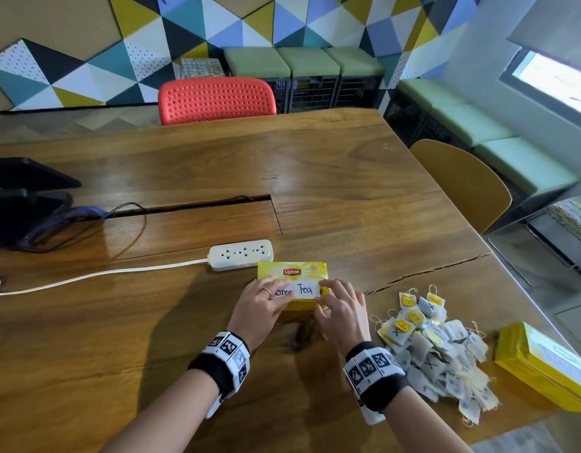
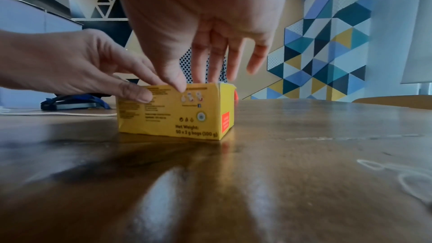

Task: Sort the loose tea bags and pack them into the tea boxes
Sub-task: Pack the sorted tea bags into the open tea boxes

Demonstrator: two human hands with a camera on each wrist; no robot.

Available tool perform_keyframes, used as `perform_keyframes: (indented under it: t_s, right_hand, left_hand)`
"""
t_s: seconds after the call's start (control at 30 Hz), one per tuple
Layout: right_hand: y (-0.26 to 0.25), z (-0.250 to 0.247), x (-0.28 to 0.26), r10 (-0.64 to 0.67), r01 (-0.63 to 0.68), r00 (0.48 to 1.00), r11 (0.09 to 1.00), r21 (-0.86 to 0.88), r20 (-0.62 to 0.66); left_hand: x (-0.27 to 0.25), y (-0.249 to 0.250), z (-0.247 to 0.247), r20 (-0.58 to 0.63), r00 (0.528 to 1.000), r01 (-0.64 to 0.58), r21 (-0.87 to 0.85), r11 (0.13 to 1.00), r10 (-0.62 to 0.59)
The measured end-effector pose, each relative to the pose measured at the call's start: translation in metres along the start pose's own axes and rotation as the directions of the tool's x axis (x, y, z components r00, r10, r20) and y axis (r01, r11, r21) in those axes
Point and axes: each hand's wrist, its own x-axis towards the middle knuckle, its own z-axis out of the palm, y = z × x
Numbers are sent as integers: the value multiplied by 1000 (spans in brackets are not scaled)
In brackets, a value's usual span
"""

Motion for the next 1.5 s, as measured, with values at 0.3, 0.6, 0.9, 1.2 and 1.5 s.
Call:
perform_keyframes:
  t_s: [0.3,0.6,0.9,1.2,1.5]
  right_hand:
    - [-18,9,21,47,-74,918,996,52,394]
    - [-26,17,27,270,-360,894,907,217,358]
    - [-22,12,38,413,-518,851,766,382,325]
    - [-20,17,47,166,-159,861,986,-56,481]
    - [-13,18,33,22,21,850,997,-76,527]
  left_hand:
    - [15,-7,-5,-23,975,211,-239,948,-222]
    - [22,0,6,251,802,597,-330,731,-542]
    - [20,6,18,234,746,656,-416,630,-623]
    - [18,0,19,177,774,612,-454,647,-608]
    - [16,-8,11,120,719,646,-477,596,-684]
